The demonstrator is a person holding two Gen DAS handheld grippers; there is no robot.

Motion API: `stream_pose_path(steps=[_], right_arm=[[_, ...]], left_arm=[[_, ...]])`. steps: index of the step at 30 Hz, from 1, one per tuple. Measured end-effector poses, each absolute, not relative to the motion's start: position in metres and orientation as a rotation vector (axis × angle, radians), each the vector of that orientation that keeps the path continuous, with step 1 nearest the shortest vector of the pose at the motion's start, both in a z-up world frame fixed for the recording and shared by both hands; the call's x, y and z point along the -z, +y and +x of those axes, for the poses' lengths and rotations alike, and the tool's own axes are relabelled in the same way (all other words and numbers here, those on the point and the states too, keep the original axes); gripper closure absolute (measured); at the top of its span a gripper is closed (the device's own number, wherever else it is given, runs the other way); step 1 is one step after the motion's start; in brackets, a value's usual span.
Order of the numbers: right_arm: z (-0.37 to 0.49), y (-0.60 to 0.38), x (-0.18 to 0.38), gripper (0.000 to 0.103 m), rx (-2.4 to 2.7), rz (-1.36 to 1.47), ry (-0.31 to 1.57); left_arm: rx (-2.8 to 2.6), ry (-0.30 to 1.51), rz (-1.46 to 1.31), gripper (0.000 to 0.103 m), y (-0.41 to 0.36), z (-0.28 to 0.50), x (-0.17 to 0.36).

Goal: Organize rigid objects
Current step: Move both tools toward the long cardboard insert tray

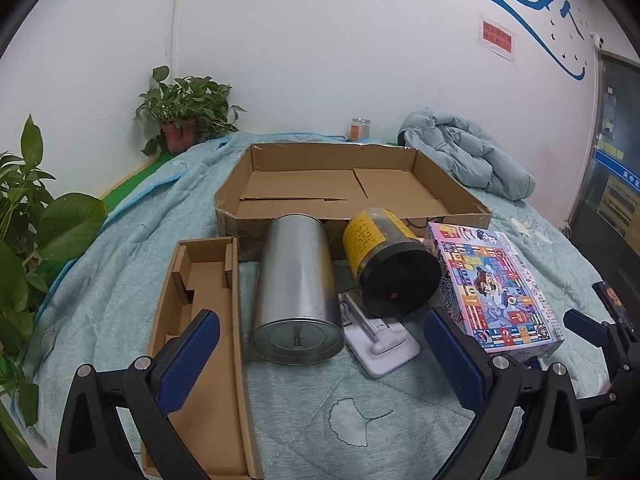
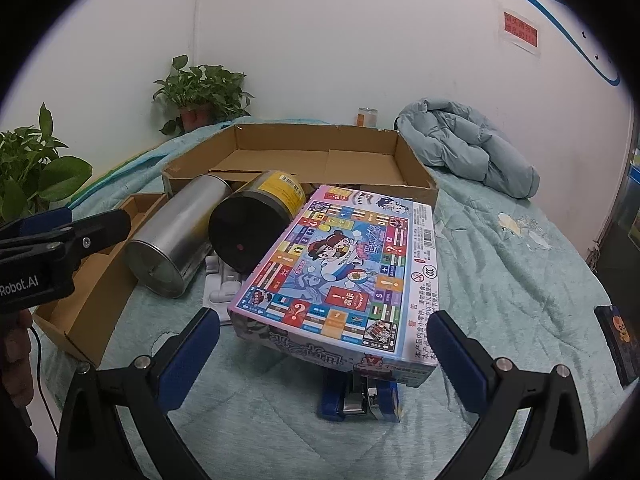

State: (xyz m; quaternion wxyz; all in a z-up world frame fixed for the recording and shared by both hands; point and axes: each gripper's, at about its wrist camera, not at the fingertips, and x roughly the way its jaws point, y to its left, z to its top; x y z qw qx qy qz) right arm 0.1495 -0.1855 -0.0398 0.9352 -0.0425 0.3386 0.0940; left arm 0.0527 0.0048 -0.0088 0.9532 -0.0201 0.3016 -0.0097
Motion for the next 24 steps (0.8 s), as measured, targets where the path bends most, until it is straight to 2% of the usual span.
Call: stream_pose_path(steps=[24], right_arm=[[0.163,-0.165,0.045,0.0,-0.266,-0.125,0.758]], left_arm=[[0.01,0.633,-0.09,0.0,0.033,0.06,0.014]])
